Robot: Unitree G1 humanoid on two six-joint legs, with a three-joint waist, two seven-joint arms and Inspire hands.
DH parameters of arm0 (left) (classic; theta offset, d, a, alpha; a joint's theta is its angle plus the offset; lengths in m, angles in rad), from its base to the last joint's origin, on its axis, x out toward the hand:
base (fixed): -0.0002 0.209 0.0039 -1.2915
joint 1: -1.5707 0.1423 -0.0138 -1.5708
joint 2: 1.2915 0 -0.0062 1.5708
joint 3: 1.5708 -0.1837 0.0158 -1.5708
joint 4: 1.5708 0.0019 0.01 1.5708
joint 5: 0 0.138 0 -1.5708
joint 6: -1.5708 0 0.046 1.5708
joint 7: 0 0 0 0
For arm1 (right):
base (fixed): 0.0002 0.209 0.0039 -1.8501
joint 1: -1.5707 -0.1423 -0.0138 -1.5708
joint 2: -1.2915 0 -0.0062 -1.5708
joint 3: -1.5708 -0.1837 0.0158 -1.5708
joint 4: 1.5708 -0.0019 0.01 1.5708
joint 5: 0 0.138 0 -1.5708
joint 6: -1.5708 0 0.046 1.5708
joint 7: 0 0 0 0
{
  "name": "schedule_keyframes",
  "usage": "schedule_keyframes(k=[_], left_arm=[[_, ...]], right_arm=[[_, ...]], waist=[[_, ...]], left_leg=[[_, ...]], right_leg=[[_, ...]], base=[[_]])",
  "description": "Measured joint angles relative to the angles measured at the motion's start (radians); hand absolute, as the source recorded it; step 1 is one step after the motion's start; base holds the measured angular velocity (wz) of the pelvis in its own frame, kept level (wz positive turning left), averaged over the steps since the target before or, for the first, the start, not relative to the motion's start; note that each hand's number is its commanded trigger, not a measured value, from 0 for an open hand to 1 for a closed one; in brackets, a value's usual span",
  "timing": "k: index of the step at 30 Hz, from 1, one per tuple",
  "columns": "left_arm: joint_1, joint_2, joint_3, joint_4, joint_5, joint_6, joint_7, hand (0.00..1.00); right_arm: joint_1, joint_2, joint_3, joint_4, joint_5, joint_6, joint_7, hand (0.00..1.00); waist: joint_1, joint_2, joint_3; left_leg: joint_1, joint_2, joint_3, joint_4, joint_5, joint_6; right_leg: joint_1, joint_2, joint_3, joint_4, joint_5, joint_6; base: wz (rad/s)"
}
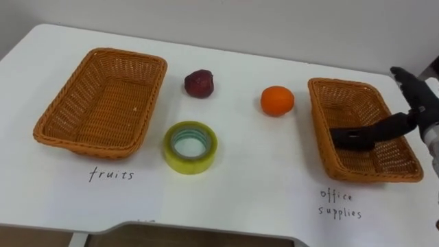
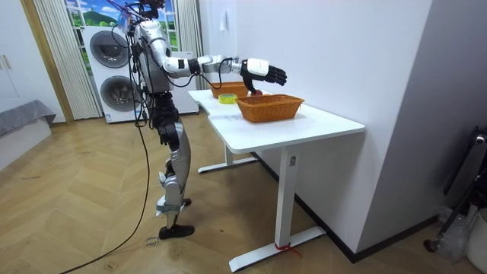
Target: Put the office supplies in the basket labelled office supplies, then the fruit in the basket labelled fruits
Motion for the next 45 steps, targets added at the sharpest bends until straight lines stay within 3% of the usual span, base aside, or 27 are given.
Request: schedule_keyframes(k=[11, 18, 26, 32, 39, 45], left_arm=[[-0.002, -0.001, -0.001, 0.003, -0.005, -0.014, -0.022, 0.00], [-0.007, -0.004, -0.022, 0.008, -0.007, -0.052, -0.021, 0.00], [-0.016, -0.003, -0.031, 0.008, -0.007, -0.065, -0.020, 0.00], [-0.021, 0.002, -0.045, 0.031, -0.006, -0.072, -0.013, 0.00], [-0.013, 0.009, -0.068, 0.046, 0.003, -0.065, -0.026, 0.00], [-0.024, 0.008, -0.069, 0.032, 0.003, -0.046, -0.048, 0.00]], right_arm=[[0.001, 0.000, 0.011, -0.224, -0.051, -0.004, -0.011, 0.00], [-0.002, 0.000, 0.041, -0.312, -0.040, -0.033, -0.009, 0.00], [-0.003, 0.000, 0.051, -0.351, 0.001, -0.042, -0.007, 0.00], [-0.010, 0.000, 0.121, -0.362, 0.014, -0.042, -0.008, 0.00], [-0.061, 0.001, 0.196, -0.393, -0.006, -0.042, -0.008, 0.00], [-0.085, 0.012, 0.208, -0.396, -0.006, -0.041, -0.007, 0.00]], waist=[[-0.001, 0.016, 0.0088], [0.004, 0.015, 0.0075], [0.021, 0.019, 0.0089], [0.049, 0.011, 0.0049], [0.072, -0.004, -0.0014], [0.090, -0.004, 0.0060]], left_leg=[[0.002, 0.001, 0.008, -0.003, 0.000, 0.000], [0.003, 0.001, 0.008, -0.002, 0.000, 0.000], [0.001, 0.002, 0.010, -0.008, 0.000, 0.000], [0.000, 0.002, 0.011, -0.006, 0.000, 0.000], [-0.010, 0.001, -0.016, -0.001, 0.000, 0.000], [-0.021, -0.002, -0.042, 0.003, 0.000, 0.000]], right_leg=[[-0.008, 0.001, 0.012, 0.001, 0.000, 0.000], [-0.007, 0.001, 0.012, 0.001, 0.000, 0.000], [-0.010, 0.001, 0.012, 0.011, 0.000, 0.000], [-0.014, 0.001, 0.007, 0.013, 0.000, 0.000], [-0.009, -0.003, -0.052, 0.012, 0.000, 0.000], [-0.004, -0.005, -0.076, 0.012, 0.000, 0.000]], base=[[-0.01], [0.00], [0.00], [0.01], [0.13], [0.12]])
